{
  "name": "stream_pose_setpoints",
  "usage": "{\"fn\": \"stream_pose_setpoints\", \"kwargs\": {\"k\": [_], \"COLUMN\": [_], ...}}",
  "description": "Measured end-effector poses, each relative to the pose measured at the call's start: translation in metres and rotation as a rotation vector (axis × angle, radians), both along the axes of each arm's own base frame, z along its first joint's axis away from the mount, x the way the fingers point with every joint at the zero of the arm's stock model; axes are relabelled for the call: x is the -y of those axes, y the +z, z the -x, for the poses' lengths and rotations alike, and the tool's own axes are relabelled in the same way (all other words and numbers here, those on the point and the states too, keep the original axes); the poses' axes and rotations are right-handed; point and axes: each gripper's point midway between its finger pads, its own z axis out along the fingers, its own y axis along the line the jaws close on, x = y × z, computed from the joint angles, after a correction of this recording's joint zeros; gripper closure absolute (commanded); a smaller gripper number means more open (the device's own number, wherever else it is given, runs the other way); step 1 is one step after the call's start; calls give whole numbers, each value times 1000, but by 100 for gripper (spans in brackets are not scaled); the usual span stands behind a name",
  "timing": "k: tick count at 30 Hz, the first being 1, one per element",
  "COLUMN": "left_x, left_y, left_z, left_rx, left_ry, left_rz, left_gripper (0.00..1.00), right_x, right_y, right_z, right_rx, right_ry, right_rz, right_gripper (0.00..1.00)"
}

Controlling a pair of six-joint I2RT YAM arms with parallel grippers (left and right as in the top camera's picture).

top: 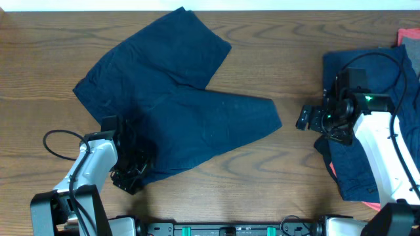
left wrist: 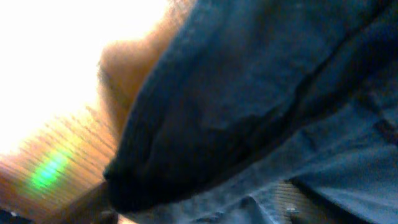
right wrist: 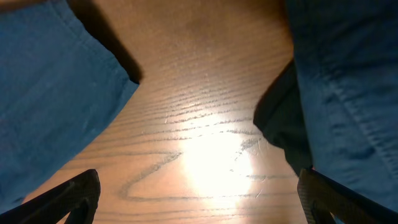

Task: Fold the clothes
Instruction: 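Grasp the right trouser leg end with the right gripper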

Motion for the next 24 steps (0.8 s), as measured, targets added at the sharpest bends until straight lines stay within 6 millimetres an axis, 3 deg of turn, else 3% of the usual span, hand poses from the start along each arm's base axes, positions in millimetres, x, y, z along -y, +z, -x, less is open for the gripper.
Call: {"fn": "stream_pose_setpoints", "kwargs": {"k": [1, 2, 9, 17, 24], "left_x": [-1, -1, -3, -5, -3], "left_y": [0, 0, 3, 28, 50], "left_z": [0, 0, 3, 6, 17], "left_rx": [1, 0, -1, 75, 127], "left_ry": [3, 5, -3, -49, -58], "left_rz": [-5, -9, -19, -39, -48], "left_gripper": [56, 93, 94, 94, 94], "right_x": [-1, -2, -22, -72, -109], "right_y": [-1, -2, -8, -50, -75], "right_z": [0, 1, -7, 21, 24], "right_rx": [-9, -13, 20, -50, 7], "right_ry": [-7, -11, -8, 4, 16], "right_rz": [-9, -16, -107, -248, -316], "right_gripper": [1, 1, 1, 1, 10]}}
